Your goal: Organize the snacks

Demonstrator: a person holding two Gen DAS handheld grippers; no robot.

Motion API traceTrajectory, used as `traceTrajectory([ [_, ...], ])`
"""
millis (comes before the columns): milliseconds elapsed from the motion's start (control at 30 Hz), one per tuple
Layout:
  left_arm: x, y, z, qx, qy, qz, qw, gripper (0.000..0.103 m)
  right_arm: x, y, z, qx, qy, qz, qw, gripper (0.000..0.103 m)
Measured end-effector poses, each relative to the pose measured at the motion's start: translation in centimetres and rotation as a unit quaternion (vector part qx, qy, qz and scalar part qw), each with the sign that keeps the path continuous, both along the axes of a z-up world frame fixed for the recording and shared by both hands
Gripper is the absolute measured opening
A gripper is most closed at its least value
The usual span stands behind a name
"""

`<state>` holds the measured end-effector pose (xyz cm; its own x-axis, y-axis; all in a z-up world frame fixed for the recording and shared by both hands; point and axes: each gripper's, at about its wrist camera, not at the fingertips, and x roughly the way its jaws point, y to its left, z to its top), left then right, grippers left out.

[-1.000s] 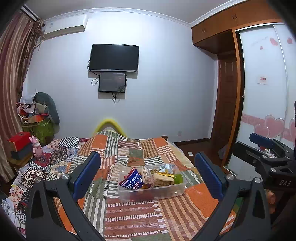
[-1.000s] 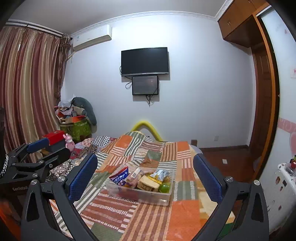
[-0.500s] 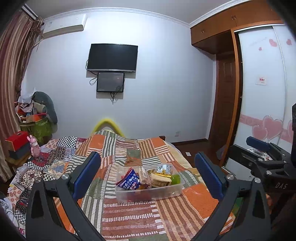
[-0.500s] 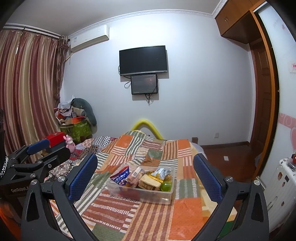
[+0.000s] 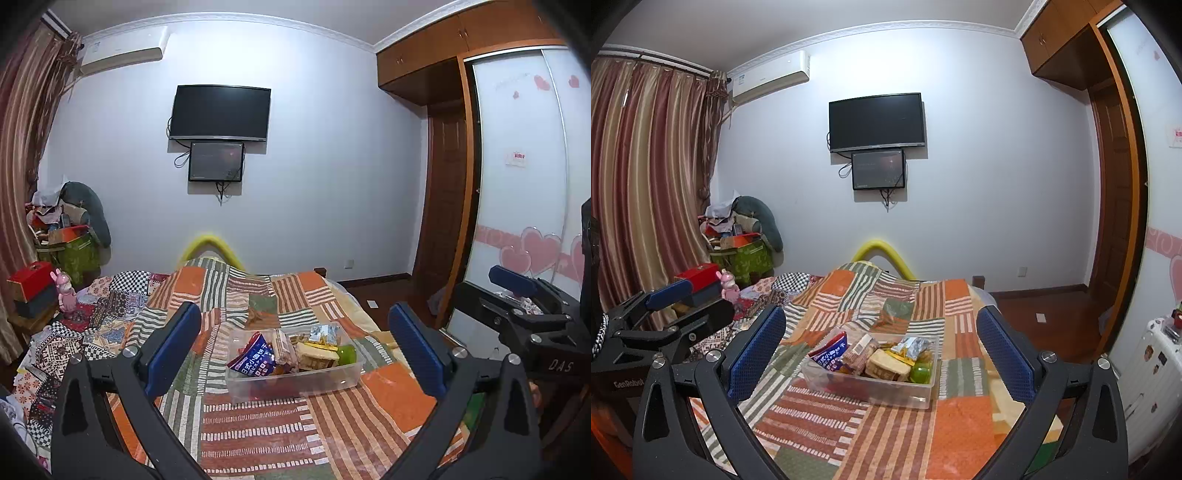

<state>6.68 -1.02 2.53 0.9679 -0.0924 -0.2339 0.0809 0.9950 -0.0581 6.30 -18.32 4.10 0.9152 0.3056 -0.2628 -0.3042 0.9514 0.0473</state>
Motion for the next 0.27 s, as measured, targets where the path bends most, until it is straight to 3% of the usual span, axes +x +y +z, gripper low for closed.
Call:
traceTrajectory([
  [267,-0.15,-0.04,-0.12,0.000,0.000,-0.004,1.0000,0.103,-0.05,0.06,-0.07,-0.002,0.000,0.000,1.000,0.103],
])
